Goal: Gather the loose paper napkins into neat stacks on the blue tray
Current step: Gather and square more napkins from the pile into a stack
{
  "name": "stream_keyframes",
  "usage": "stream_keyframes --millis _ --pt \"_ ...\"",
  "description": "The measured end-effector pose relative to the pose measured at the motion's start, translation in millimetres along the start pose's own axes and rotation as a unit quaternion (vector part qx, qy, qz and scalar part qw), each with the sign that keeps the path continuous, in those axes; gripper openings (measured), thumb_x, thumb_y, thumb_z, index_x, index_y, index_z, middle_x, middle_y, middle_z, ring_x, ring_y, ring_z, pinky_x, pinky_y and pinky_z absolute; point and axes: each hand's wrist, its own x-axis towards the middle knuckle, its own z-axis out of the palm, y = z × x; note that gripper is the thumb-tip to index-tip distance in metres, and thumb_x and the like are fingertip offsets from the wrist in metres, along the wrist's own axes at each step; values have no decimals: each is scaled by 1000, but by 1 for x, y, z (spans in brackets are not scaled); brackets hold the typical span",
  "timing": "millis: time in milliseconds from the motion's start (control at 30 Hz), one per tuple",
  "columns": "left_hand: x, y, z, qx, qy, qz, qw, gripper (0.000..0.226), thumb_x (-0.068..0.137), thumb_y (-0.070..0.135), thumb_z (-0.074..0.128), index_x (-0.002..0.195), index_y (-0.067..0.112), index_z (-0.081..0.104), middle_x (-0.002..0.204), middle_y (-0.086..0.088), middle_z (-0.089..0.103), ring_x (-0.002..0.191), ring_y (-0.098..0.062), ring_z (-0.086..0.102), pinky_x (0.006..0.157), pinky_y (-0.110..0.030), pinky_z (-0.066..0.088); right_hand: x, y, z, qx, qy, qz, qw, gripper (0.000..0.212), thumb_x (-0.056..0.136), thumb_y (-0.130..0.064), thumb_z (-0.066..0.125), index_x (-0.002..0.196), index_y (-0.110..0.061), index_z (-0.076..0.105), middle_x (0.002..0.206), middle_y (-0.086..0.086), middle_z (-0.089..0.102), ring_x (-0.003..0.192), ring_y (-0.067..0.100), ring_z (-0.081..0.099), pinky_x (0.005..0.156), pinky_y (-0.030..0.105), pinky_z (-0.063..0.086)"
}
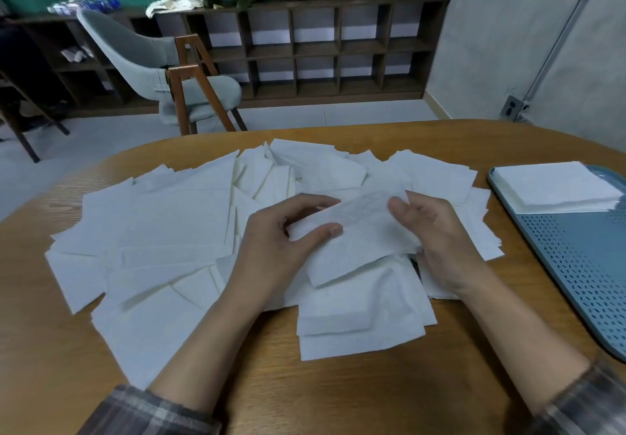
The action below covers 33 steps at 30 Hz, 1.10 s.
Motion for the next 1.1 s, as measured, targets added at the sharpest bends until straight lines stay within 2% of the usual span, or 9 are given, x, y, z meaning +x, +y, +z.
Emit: stream_keyframes --millis 67,133,333,500,700,800,900,1033,1100 --pt "1 0 0 -1 23 -2 1000 28 87 23 86 112 33 79 107 20 77 108 -5 71 90 -33 59 -1 -5 4 -34 15 -6 999 23 92 -37 74 106 -21 82 112 2 80 106 23 76 96 48 59" --pt "1 1 -1 2 34 2 999 30 86 22 87 113 33 78 107 20 76 107 -6 71 87 -30 58 -2 -5 5 -42 14 7 999 25 90 -29 73 110 -16 79 110 0 81 103 21 77 88 40 61" --pt "1 4 -3 17 31 8 999 33 83 22 89 112 33 78 105 21 76 103 -3 70 77 -11 47 -4 -6 11 -16 20 31 999 22 88 -25 74 107 -15 78 102 -2 81 93 15 78 70 22 59" --pt "2 2 -2 9 30 4 1000 29 86 24 87 112 33 78 104 18 76 104 -7 70 77 -19 50 -3 -6 13 -29 36 28 999 13 96 -19 72 108 -16 77 102 -6 81 94 11 77 71 19 58" --pt "3 -1 -1 38 48 18 998 30 94 41 72 124 37 75 131 17 62 125 0 58 87 -13 48 -3 -13 11 -62 31 -31 997 56 95 -19 72 140 -41 47 125 -48 54 110 -4 67 79 19 58" --pt "1 9 1 -59 10 -30 998 33 97 25 74 128 32 73 120 10 71 101 3 67 76 -13 51 -1 -12 9 -78 52 -45 995 62 92 -25 74 140 -44 40 141 -31 50 114 4 67 80 22 60" --pt "0 10 3 -86 39 -28 995 33 95 13 77 126 25 73 107 7 73 87 -1 71 71 -15 55 -1 -13 5 -56 31 -47 997 56 89 -25 75 135 -39 46 128 -33 59 114 13 69 84 29 62" --pt "1 1 7 -30 77 -19 996 37 94 20 80 128 31 68 116 12 71 102 -7 69 78 -18 53 0 -9 2 -149 -10 -67 987 18 93 -10 75 106 -21 80 109 -17 78 112 3 69 96 14 48" --pt "-2 0 11 64 81 24 994 43 91 31 82 129 32 61 126 16 62 114 -8 63 83 -17 51 2 -1 0 -174 15 -43 984 24 96 -3 71 100 -23 83 105 -17 79 111 -2 69 96 11 47"
